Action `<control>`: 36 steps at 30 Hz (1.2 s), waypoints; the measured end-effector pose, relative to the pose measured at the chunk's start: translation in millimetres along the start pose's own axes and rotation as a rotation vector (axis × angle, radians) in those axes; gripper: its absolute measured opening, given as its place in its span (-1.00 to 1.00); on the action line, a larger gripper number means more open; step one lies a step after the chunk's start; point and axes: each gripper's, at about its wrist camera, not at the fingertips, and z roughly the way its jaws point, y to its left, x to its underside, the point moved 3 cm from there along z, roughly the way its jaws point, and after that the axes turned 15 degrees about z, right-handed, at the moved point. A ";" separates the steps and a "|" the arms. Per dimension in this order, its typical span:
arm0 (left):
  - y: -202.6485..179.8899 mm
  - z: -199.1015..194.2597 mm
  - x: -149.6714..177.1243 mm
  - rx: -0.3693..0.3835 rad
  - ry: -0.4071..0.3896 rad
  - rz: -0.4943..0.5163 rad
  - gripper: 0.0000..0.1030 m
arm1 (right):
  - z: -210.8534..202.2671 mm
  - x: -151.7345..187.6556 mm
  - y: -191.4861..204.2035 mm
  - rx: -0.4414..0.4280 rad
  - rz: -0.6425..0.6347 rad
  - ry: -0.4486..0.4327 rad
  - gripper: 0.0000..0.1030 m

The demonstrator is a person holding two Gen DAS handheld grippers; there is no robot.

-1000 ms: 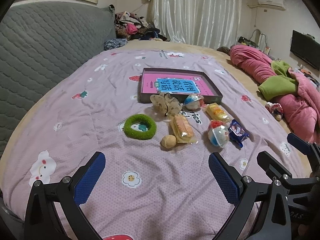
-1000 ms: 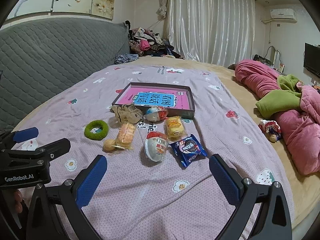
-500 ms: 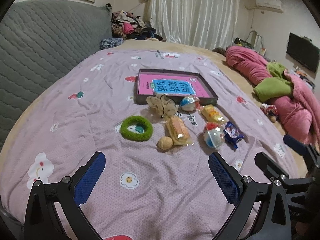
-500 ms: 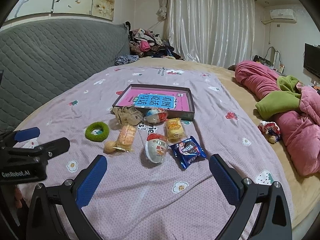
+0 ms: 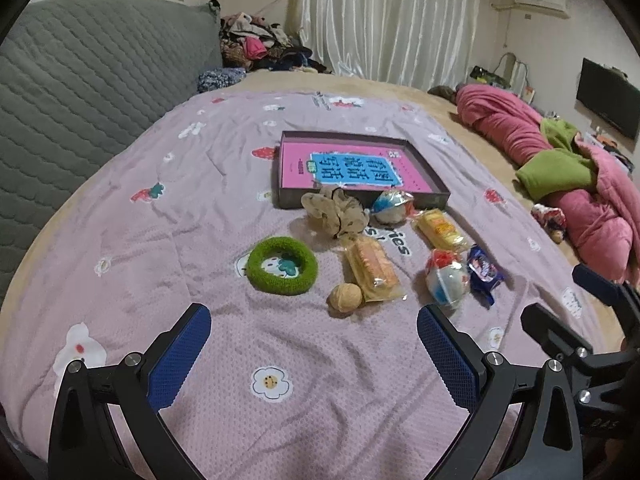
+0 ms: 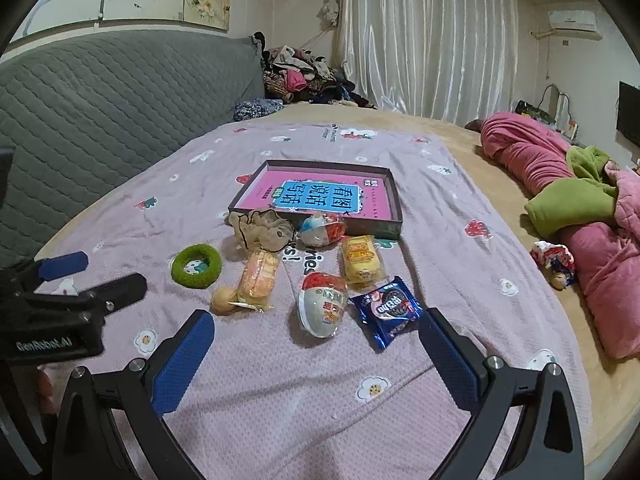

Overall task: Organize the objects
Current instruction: 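Reach the left gripper to the green fuzzy ring while the right gripper reaches the red-white egg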

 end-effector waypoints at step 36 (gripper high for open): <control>55.9 137.1 -9.4 0.007 0.158 -0.060 1.00 | 110.3 0.8 -9.2 0.150 -0.016 0.132 0.99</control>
